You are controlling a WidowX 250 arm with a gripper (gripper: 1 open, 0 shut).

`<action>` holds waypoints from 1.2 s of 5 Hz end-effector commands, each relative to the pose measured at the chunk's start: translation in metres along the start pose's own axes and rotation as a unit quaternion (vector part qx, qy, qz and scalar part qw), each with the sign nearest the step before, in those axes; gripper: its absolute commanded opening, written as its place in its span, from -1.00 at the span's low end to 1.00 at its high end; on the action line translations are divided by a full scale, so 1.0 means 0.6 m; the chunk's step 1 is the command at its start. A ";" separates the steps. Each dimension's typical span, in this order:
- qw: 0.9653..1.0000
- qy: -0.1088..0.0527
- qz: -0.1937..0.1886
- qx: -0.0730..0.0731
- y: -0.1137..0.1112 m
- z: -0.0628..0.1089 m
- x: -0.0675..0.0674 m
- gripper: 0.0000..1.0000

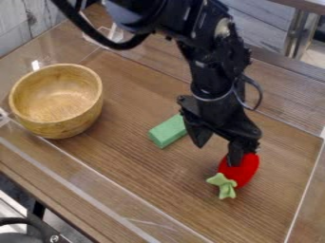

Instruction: Move the red fruit to the right

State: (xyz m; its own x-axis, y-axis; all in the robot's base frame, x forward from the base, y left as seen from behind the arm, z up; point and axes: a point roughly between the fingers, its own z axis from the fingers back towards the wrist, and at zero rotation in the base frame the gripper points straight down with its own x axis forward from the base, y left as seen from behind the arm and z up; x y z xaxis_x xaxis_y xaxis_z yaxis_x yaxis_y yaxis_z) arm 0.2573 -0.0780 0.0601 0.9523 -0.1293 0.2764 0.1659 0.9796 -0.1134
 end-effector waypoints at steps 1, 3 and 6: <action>1.000 -0.010 -0.025 -0.013 -0.008 -0.003 -0.001 1.00; 0.999 -0.023 0.022 -0.001 -0.017 -0.031 -0.026 1.00; 0.999 -0.036 0.007 0.011 -0.001 -0.026 0.008 -1.00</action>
State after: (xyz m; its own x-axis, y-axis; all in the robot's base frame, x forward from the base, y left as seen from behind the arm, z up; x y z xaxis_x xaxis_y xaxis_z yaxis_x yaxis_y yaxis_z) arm 0.2573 -0.0797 0.0374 0.9450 -0.1089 0.3084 0.1439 0.9852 -0.0933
